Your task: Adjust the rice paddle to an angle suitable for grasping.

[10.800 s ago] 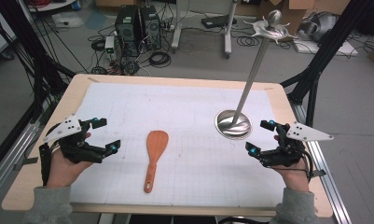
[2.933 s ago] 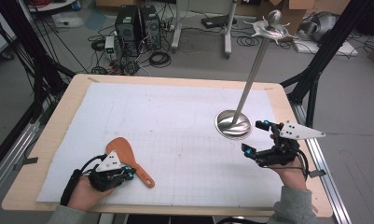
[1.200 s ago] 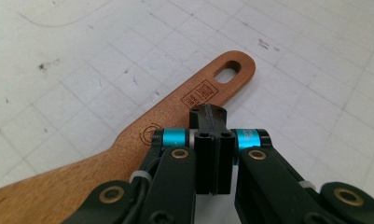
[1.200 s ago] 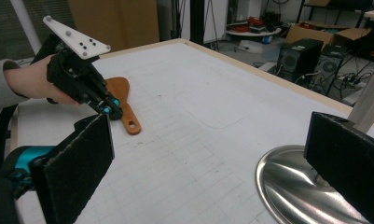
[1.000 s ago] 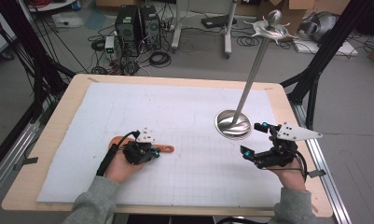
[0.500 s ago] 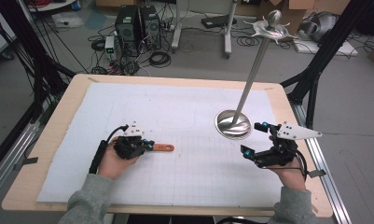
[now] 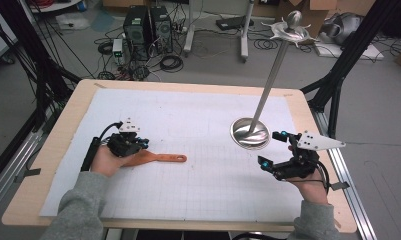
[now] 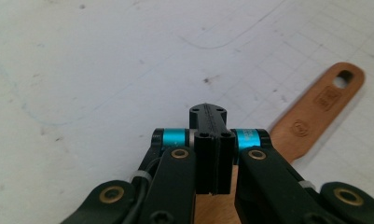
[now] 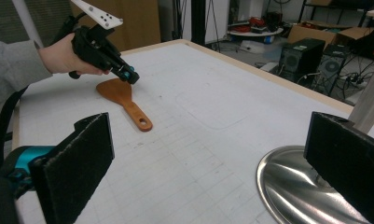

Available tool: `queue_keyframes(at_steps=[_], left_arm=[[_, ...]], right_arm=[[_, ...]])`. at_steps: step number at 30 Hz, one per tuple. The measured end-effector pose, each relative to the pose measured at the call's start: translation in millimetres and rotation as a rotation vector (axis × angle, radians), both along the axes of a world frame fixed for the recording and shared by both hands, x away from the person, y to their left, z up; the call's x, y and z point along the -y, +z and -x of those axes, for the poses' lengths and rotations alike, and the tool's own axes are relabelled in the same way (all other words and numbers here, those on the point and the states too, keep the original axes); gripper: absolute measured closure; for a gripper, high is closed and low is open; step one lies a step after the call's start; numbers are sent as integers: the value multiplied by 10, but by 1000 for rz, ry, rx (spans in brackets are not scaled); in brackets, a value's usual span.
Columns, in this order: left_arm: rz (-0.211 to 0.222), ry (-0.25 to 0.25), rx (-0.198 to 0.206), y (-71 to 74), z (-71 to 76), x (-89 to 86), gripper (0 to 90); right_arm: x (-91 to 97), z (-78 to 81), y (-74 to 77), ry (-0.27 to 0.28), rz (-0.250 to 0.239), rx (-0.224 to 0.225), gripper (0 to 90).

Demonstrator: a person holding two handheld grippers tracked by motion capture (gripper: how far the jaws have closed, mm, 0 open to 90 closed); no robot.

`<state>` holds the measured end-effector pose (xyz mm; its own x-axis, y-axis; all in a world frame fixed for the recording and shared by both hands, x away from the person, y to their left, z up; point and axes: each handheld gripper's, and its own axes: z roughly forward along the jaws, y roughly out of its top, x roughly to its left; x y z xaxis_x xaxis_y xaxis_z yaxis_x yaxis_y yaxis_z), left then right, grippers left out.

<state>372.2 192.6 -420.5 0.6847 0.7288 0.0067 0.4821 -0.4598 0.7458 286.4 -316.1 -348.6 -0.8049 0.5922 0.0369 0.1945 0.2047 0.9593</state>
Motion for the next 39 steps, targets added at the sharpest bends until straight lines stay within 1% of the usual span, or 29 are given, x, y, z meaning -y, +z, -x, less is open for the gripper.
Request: queue_keyframes(at_steps=[1,2,3,5,6,7,8,12,15,16,18,20,24,26,27,28,30,31,39], left_arm=[[-4,6,-5,-16,-20,-38,896],[3,21,-8,-31,-37,-74,896],[3,25,-5,-38,-53,-114,896],[18,48,-6,-49,-73,-163,896],[17,52,-5,-58,-85,-189,896],[9,56,-2,-71,-91,-194,895],[0,55,-3,-86,-99,-196,896],[-4,68,-12,-156,-151,-196,895],[-7,76,-21,-178,-173,-217,895],[3,80,-26,-181,-180,-233,896],[4,85,-28,-182,-180,-238,895],[-5,82,-30,-175,-175,-241,896],[-32,62,-28,-161,-128,-228,896],[-40,43,-23,-158,-95,-236,896],[-38,42,-24,-158,-78,-241,896],[-46,38,-22,-155,-63,-249,896],[-50,31,-21,-153,-24,-256,896],[-56,27,-21,-153,-2,-262,896],[-86,-5,-17,-136,214,-302,896]], right_arm=[[-10,-4,-2,9,5,9,2],[-10,-4,-2,9,5,9,2],[-16,0,-3,11,5,3,2],[-11,-1,-5,8,7,6,2],[-11,-1,-5,8,7,6,2],[-9,5,-3,8,6,-1,2],[-9,4,-3,7,6,3,2],[-13,8,-6,7,9,1,2],[-11,5,-6,8,9,5,2],[-9,7,-6,7,9,1,2],[-8,6,-7,7,9,-1,2],[-7,5,-8,8,11,0,2],[-10,5,-12,7,13,0,2],[-9,4,-15,3,15,0,2],[-10,-1,-22,1,14,-2,2],[-14,-2,-32,-2,12,-12,2],[-23,-16,-47,-4,19,-15,2],[-26,-21,-51,-4,25,-13,2],[-35,-23,-51,-5,22,-14,2]])
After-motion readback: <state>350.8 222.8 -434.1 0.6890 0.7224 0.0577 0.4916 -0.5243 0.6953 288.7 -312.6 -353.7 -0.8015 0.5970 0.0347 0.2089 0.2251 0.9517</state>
